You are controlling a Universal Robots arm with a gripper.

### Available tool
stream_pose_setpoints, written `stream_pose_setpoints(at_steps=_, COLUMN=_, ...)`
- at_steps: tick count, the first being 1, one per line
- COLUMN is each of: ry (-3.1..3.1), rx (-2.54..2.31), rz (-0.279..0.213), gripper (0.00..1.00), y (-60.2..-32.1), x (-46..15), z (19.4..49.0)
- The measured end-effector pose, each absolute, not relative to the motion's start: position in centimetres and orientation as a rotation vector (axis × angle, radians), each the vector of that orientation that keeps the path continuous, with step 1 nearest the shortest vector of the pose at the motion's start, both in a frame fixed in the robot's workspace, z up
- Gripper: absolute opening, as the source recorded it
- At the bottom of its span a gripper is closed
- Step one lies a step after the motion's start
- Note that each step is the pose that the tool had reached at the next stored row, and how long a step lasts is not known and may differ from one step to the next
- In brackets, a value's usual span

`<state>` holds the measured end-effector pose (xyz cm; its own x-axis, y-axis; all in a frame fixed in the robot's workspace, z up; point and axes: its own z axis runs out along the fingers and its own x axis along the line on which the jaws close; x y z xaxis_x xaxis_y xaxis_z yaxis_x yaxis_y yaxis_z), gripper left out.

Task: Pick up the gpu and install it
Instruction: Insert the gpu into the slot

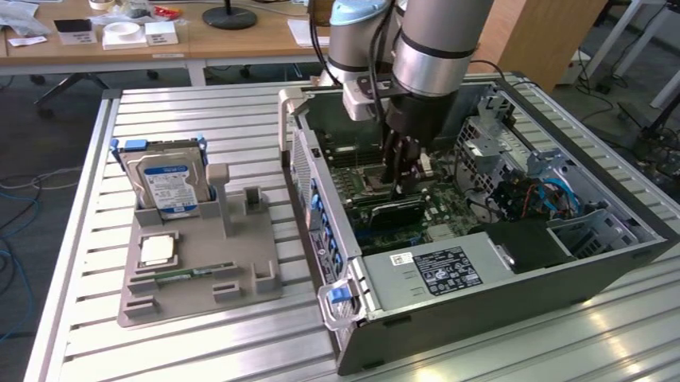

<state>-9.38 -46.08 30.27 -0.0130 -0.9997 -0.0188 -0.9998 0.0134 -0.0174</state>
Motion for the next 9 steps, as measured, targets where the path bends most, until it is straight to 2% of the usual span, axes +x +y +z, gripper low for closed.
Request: stream_pose_setpoints(at_steps=9, ry=2.218, rx=-2.189, rz=0.001, gripper=0.4, y=-46.1, x=-9.4, z=32.5)
